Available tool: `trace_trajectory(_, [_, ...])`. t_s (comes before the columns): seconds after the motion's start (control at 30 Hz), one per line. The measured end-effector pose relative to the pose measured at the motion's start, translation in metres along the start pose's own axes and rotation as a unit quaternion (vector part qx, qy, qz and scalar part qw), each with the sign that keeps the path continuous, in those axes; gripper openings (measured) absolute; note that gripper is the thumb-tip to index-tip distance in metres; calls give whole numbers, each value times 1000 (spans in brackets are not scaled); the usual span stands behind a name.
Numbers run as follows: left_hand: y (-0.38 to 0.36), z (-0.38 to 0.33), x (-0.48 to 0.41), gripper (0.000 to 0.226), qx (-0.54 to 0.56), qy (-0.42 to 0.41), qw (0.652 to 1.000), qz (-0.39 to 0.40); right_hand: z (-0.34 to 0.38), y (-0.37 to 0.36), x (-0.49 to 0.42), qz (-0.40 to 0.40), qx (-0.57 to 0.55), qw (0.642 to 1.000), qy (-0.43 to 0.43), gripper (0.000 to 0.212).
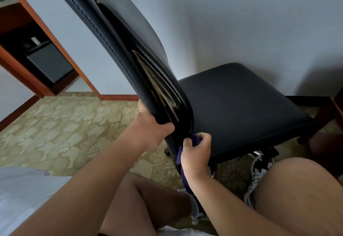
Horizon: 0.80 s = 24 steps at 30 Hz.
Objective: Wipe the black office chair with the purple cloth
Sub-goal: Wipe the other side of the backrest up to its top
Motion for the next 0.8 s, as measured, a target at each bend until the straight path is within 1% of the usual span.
trace_trajectory(0.07, [2, -1, -1, 63, 2, 3, 1000, 1, 7, -1, 2, -8, -12, 1000, 2, 24])
trace_trajectory(0.17, [4, -4, 1, 55, -5, -4, 1000, 1, 33, -2, 13, 1, -18, 998, 61, 26])
trace_trajectory(0.27, [5, -7, 3, 44, -4, -16, 1000, 5, 72, -3, 24, 24, -28, 985, 169, 28])
trace_trajectory(0.37, [6, -11, 3, 28, -6, -27, 1000, 14, 98, 1, 28, 29, -29, 954, 297, 32])
trace_trajectory(0.4, [6, -11, 4, 28, -4, -28, 999, 18, 99, 2, 28, 31, -16, 941, 337, 32])
trace_trajectory(0.47, [6, -9, 5, 41, -5, -21, 999, 31, 91, 2, 26, 47, 26, 918, 394, 34])
trace_trajectory(0.5, [6, -8, 6, 48, -9, -15, 999, 35, 83, 3, 23, 54, 40, 914, 401, 34])
trace_trajectory(0.53, [8, -7, 6, 50, -13, -10, 999, 39, 74, 3, 21, 57, 47, 916, 394, 32])
trace_trajectory(0.6, [10, -8, 6, 45, -13, -1, 999, 49, 57, 3, 16, 57, 45, 929, 364, 29])
trace_trajectory(0.7, [13, -9, 8, 50, -2, 14, 999, 51, 41, 3, 15, 56, 37, 946, 317, 29])
trace_trajectory(0.8, [15, -12, 11, 38, 14, 20, 998, 55, 43, 1, 19, 47, 8, 967, 251, 31])
Point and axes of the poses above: each hand's wrist, its own x-axis away from the middle knuckle, its own y-axis out of the back of the hand, z = x × y, the point moved 5 cm from there along -x, towards the middle knuckle, and after that the axes turned 2 degrees about -y, right-handed, at the moved point
